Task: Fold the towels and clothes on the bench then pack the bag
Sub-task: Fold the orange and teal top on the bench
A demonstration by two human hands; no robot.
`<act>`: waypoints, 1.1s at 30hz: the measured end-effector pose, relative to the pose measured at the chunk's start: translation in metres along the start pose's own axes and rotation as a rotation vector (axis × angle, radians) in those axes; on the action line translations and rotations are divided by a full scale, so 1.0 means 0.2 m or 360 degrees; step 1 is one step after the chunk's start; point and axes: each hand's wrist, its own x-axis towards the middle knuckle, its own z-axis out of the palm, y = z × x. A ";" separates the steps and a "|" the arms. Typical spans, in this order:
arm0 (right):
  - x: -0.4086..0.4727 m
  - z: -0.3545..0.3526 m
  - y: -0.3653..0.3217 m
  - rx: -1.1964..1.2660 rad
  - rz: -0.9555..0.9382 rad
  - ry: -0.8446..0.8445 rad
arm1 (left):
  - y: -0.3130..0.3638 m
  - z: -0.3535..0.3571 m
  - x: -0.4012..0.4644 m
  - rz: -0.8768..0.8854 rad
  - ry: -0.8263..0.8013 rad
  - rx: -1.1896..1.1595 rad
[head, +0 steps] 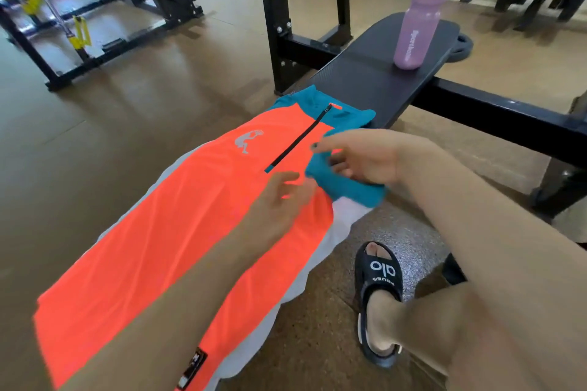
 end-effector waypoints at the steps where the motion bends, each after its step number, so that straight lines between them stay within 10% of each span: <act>1: 0.02 0.05 -0.02 0.0006 0.0054 -0.0093 | 0.04 -0.02 0.04 -0.0154 0.0017 -0.0224; 8: 0.11 0.12 0.02 -0.0924 0.0361 -0.0044 | -0.07 -0.07 0.13 -0.0552 -0.0021 -0.0078; 17: 0.17 0.08 0.10 -0.1354 0.0193 0.0259 | -0.04 0.07 0.13 -0.0353 -0.0040 0.0147; 25: 0.15 0.02 0.16 -0.1205 0.0334 0.0168 | 0.03 -0.11 0.02 -0.0515 -0.0185 -0.0554; 33: 0.06 0.06 0.19 -0.1053 0.0450 -0.0098 | -0.04 -0.37 0.16 -0.0467 0.0244 0.0102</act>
